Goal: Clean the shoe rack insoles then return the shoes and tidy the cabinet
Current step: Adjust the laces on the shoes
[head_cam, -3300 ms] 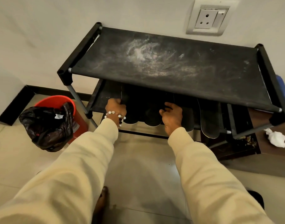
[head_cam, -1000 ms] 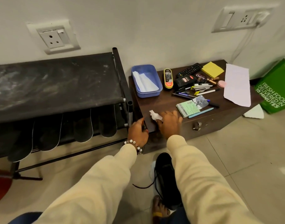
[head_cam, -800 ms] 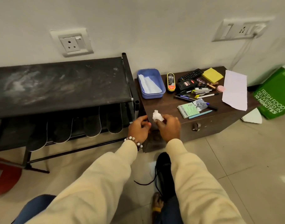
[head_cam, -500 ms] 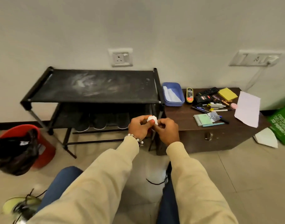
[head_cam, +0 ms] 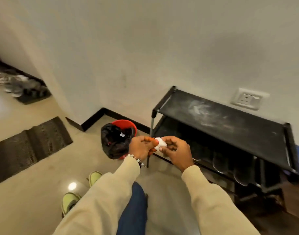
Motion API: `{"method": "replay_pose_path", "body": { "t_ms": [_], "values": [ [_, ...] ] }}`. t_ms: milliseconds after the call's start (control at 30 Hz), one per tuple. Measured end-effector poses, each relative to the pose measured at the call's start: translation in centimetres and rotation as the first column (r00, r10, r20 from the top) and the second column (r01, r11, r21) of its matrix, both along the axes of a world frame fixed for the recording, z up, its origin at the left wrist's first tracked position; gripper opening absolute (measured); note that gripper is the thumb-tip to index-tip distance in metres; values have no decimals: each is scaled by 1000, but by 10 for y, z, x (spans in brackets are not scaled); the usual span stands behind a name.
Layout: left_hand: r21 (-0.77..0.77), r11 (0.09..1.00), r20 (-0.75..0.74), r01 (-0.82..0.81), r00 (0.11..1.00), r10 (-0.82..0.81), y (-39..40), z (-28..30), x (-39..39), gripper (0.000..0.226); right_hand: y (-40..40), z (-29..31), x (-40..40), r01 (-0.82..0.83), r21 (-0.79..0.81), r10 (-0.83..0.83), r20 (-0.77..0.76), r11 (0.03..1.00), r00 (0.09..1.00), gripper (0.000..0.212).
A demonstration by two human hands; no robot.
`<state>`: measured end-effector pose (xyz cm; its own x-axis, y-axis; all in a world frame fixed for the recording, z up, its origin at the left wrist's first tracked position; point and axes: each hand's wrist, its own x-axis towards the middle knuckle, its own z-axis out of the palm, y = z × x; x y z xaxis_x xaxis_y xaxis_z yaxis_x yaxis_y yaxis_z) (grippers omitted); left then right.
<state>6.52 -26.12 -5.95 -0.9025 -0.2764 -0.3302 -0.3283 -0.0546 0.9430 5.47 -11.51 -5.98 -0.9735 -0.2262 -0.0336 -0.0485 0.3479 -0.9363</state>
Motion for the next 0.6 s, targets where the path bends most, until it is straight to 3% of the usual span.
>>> {"method": "replay_pose_path", "body": {
  "t_ms": [167,300,433,567,600],
  "values": [
    [-3,986,91,-165,982,164,-85,-42,-25,13,-95,-45,-46,-44,-83,59,187,996,981,18],
    [-48,965,143,-257,955,262,-138,-77,-58,16,-152,-89,-90,24,-108,9,297,994,955,13],
    [-206,933,183,-297,925,334,-187,-114,-89,16,-201,-141,-142,116,-63,-79,417,991,905,17],
    [-253,921,231,-296,906,355,-225,-155,-109,12,-242,-190,-186,199,-54,-150,475,978,867,16],
    [-255,919,242,-302,900,363,-231,-163,-112,13,-250,-198,-193,196,-61,-141,490,979,860,25]
  ]
}}
